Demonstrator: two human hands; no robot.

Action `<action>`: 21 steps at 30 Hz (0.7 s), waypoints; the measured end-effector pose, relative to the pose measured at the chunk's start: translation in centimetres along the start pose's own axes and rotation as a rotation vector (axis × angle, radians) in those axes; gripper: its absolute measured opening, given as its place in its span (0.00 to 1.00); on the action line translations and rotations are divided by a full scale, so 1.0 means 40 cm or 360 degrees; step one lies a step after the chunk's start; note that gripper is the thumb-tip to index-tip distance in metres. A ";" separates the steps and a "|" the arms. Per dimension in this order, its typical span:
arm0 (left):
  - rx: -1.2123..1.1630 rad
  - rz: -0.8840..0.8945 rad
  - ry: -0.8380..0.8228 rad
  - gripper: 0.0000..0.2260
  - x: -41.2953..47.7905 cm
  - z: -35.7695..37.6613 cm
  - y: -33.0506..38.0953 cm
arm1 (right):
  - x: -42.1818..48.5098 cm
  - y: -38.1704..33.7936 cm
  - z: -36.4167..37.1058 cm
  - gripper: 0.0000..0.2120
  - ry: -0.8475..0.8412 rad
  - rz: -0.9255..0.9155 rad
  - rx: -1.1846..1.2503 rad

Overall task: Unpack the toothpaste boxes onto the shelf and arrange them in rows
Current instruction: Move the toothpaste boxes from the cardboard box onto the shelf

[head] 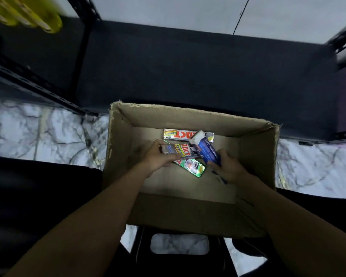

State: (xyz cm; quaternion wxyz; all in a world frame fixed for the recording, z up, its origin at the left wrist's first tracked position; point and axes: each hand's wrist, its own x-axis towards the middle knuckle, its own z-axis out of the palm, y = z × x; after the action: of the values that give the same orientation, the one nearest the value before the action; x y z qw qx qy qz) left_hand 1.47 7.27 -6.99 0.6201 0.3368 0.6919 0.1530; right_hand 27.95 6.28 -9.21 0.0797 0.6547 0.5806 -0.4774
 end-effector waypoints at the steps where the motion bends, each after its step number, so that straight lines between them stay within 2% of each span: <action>1: -0.0075 -0.0023 0.0013 0.24 0.000 0.002 0.000 | -0.006 -0.001 0.011 0.22 -0.0011 0.0036 0.0043; 5: -0.0184 -0.0083 0.0008 0.16 -0.001 0.003 -0.003 | -0.026 -0.005 0.047 0.29 0.0018 0.0065 0.0118; 7: -0.0220 -0.0130 -0.0043 0.18 -0.006 0.007 -0.005 | -0.029 -0.011 0.058 0.31 0.0052 0.0090 0.0070; 11: -0.0262 -0.0152 -0.0048 0.21 -0.030 0.006 0.010 | -0.033 -0.024 0.053 0.29 0.0120 0.0092 0.0001; 17: 0.0043 0.0065 -0.0026 0.15 -0.091 -0.003 0.067 | -0.100 -0.057 -0.016 0.25 0.0224 -0.0076 -0.0035; 21: 0.0259 0.0212 -0.0085 0.13 -0.153 -0.021 0.120 | -0.172 -0.104 -0.090 0.26 0.0218 -0.0221 -0.0090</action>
State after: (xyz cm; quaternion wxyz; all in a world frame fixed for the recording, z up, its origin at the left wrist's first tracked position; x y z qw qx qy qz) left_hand 2.02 6.91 0.81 0.5973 0.4351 0.6614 0.1282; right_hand 27.27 5.25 -0.48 0.0250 0.6416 0.6419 -0.4192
